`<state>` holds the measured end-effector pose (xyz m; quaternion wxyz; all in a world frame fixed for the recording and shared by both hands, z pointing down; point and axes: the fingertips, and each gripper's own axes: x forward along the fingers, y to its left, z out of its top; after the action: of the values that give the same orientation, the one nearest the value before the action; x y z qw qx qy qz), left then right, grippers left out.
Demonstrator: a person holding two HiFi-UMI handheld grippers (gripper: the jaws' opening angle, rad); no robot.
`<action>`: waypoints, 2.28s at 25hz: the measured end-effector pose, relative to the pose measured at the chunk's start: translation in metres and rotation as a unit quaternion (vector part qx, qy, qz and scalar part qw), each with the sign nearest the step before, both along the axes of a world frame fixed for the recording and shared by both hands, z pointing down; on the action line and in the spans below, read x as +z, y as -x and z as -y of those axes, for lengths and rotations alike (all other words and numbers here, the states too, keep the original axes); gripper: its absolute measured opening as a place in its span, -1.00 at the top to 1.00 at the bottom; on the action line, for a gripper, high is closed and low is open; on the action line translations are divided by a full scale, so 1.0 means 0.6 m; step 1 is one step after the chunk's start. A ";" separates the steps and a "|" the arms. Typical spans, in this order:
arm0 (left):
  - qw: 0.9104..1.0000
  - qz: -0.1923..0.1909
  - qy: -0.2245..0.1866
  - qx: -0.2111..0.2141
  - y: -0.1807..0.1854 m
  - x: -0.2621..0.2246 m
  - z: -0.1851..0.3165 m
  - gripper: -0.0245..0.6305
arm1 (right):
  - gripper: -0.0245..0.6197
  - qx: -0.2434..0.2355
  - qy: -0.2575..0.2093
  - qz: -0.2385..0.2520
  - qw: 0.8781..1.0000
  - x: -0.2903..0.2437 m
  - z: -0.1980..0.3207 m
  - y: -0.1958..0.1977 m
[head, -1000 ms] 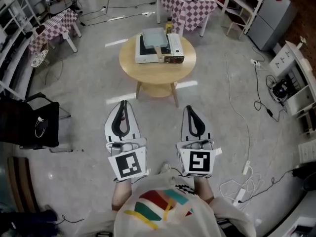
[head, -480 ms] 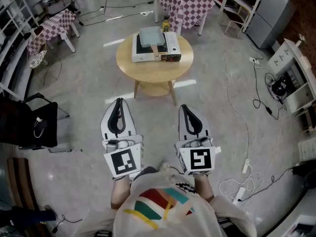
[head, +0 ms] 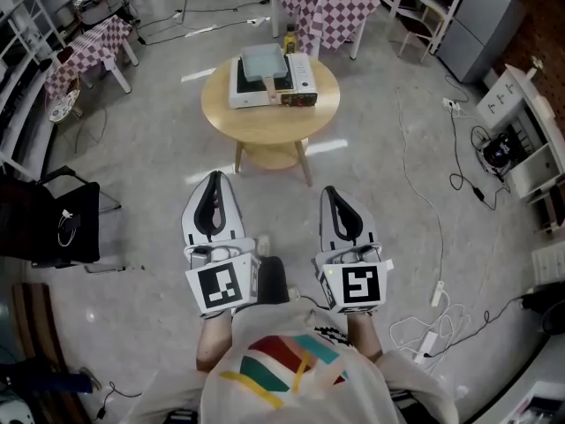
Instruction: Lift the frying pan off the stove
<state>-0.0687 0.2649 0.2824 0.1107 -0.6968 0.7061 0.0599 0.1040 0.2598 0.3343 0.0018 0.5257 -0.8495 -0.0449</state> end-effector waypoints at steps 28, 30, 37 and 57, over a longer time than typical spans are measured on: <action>0.998 -0.049 0.006 0.035 0.054 0.038 0.374 0.89 | 0.93 -0.005 0.001 -0.031 1.000 0.004 0.368 0.078; 0.998 -0.051 0.006 0.039 0.065 0.026 0.425 0.89 | 0.93 -0.005 -0.001 -0.033 0.999 -0.005 0.420 0.091; 0.997 -0.057 0.002 0.054 0.115 -0.022 0.620 0.89 | 0.93 -0.015 -0.012 -0.040 0.999 -0.060 0.611 0.151; 0.996 -0.054 0.033 0.070 0.112 -0.013 0.819 0.89 | 0.93 -0.032 0.007 -0.021 0.999 -0.052 0.822 0.186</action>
<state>-0.1356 -0.2266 0.2745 0.0450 -0.7439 0.6618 0.0817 -0.0078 -0.2336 0.3031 0.0217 0.4968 -0.8661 -0.0503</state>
